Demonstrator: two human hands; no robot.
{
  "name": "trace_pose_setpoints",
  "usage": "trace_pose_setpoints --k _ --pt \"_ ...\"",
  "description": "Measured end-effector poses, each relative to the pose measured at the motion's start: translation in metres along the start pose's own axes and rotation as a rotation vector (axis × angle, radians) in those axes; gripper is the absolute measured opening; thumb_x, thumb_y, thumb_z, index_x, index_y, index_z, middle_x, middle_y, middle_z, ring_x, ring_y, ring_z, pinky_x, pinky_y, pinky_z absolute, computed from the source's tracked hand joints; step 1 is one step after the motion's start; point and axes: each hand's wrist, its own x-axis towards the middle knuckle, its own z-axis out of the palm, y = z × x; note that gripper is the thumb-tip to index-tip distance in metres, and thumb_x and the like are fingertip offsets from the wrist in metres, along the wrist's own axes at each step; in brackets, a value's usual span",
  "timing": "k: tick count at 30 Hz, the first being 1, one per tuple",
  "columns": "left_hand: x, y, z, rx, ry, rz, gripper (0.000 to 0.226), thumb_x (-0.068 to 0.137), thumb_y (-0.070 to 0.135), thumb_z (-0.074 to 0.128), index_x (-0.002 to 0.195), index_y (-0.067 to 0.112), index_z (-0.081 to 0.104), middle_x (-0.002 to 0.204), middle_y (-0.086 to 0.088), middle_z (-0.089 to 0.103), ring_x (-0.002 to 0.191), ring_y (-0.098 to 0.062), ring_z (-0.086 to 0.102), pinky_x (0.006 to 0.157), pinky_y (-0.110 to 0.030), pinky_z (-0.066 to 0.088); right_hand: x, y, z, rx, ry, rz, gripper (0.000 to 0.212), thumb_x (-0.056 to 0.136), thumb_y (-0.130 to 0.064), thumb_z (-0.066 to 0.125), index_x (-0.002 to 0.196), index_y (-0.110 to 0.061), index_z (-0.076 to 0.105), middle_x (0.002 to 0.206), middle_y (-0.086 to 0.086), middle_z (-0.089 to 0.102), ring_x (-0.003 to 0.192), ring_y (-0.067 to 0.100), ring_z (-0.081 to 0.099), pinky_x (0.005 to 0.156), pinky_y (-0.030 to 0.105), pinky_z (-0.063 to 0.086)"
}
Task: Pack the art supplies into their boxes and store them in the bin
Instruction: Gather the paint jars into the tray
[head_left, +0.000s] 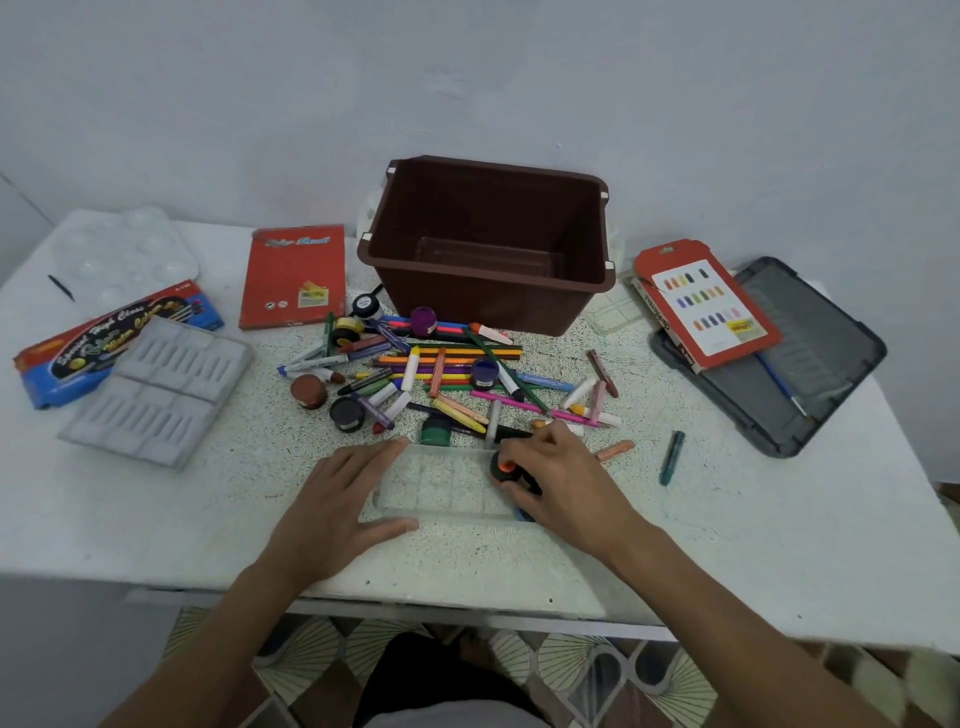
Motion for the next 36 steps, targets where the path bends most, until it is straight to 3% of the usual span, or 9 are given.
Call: trace_pose_setpoints --k 5,8,12,17,22,28,33,36 --pt "0.001 0.001 0.0 0.002 0.017 0.023 0.087 0.086 0.073 0.051 0.153 0.021 0.032 0.147 0.006 0.045 0.13 -0.015 0.044 0.108 -0.03 0.034 -0.002 0.0 0.004 -0.009 0.052 0.003 0.013 0.079 -0.016 0.074 0.091 -0.015 0.067 0.094 -0.004 0.073 0.089 0.018 0.049 0.075 0.029 0.041" --pt "0.0 0.001 0.0 0.009 0.023 0.032 0.087 0.086 0.073 0.053 0.153 0.021 0.031 0.147 0.006 0.045 0.13 -0.015 0.044 0.107 -0.034 0.037 -0.001 0.002 0.005 0.014 0.015 0.004 0.014 0.08 -0.019 0.07 0.093 -0.013 0.068 0.1 0.001 0.072 0.088 0.02 0.057 0.08 0.025 0.036" --pt "0.002 0.001 0.002 -0.004 0.022 -0.008 0.09 0.082 0.076 0.054 0.152 0.025 0.032 0.144 0.008 0.047 0.129 -0.014 0.044 0.107 -0.031 0.035 0.004 0.005 0.004 0.104 -0.045 0.052 0.016 0.091 -0.03 0.059 0.101 -0.018 0.064 0.102 -0.006 0.066 0.088 0.018 0.055 0.081 0.031 0.041" --pt "0.003 0.001 0.003 -0.011 0.027 -0.021 0.091 0.079 0.078 0.055 0.151 0.026 0.034 0.141 0.009 0.049 0.125 -0.014 0.045 0.104 -0.031 0.036 0.023 0.002 -0.001 0.157 0.032 0.147 0.024 0.094 -0.021 0.062 0.116 -0.014 0.063 0.107 0.003 0.067 0.096 0.021 0.053 0.078 0.028 0.035" --pt "0.004 0.002 0.002 -0.016 0.036 -0.023 0.091 0.08 0.078 0.054 0.151 0.026 0.033 0.142 0.008 0.048 0.125 -0.014 0.045 0.102 -0.034 0.039 0.058 0.008 0.006 0.066 0.086 0.178 0.038 0.094 -0.018 0.06 0.131 -0.013 0.056 0.109 0.009 0.064 0.098 0.029 0.057 0.076 0.038 0.047" --pt "0.004 0.005 0.0 -0.032 0.039 -0.026 0.09 0.079 0.076 0.056 0.151 0.026 0.036 0.143 0.01 0.047 0.125 -0.012 0.044 0.103 -0.033 0.037 0.092 0.021 0.017 -0.088 0.05 0.177 0.054 0.091 -0.012 0.06 0.143 -0.013 0.047 0.13 0.018 0.054 0.108 0.038 0.05 0.09 0.049 0.046" --pt "0.003 0.005 0.0 -0.031 0.026 -0.038 0.09 0.08 0.075 0.057 0.152 0.026 0.035 0.145 0.012 0.046 0.127 -0.01 0.042 0.105 -0.03 0.033 0.101 0.029 0.02 -0.067 -0.032 0.133 0.033 0.087 -0.01 0.062 0.12 -0.01 0.062 0.11 0.016 0.053 0.099 0.036 0.049 0.084 0.05 0.048" --pt "0.003 0.005 -0.001 -0.037 0.02 -0.038 0.09 0.08 0.076 0.057 0.152 0.027 0.034 0.146 0.013 0.045 0.127 -0.009 0.041 0.105 -0.031 0.034 0.096 0.023 0.011 0.102 0.04 0.159 0.019 0.084 -0.01 0.062 0.098 -0.012 0.05 0.097 0.008 0.046 0.081 0.026 0.049 0.07 0.044 0.048"
